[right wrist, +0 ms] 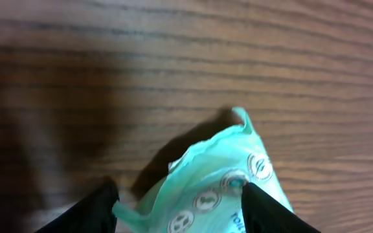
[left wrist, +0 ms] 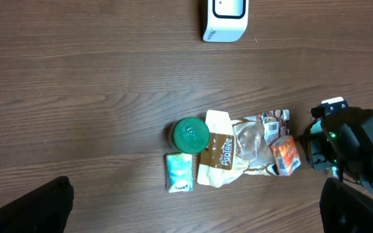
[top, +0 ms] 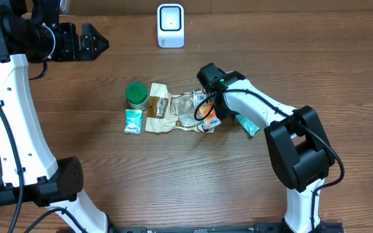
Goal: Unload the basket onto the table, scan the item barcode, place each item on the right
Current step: 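Move the green tissue pack rightward and set it on the table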
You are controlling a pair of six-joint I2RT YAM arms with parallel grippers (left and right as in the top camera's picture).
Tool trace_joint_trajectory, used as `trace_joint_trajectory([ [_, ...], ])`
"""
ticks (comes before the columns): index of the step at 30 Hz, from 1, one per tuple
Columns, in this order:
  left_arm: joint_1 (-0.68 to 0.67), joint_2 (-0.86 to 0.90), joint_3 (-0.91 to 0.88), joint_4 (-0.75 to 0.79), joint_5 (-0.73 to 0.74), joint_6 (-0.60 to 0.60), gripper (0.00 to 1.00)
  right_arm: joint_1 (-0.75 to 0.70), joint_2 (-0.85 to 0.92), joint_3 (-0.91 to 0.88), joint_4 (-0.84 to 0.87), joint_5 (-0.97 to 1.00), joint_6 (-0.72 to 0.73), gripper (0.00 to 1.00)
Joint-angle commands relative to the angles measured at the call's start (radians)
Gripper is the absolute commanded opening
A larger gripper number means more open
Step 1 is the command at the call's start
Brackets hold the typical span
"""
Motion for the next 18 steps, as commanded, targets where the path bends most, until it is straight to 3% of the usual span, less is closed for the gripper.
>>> trace_joint_trajectory([
  [1,-0.002,-0.001,-0.001,-0.002,-0.003,0.023,1.0,-0.029,0.016,-0.041,0.02,0.031,-0.025,0.5],
  [3,-0.002,0.0,-0.001,-0.002,-0.003,0.023,1.0,-0.038,0.016,-0.056,0.02,0.018,-0.024,0.41],
  [4,-0.002,-0.001,-0.001,-0.002,-0.003,0.023,1.0,-0.045,0.016,-0.068,0.024,-0.006,-0.024,0.3],
  [8,-0.002,-0.001,-0.001,-0.002,-0.003,0.023,1.0,-0.055,0.016,-0.08,0.028,-0.068,-0.023,0.04],
  [13,-0.002,-0.001,-0.001,-0.002,-0.003,0.023,1.0,-0.055,0.004,-0.031,0.001,-0.206,-0.017,0.04],
  [18,-0.002,0.0,-0.001,-0.002,-0.003,0.023,1.0,-0.073,-0.113,0.142,-0.139,-0.504,-0.047,0.04],
])
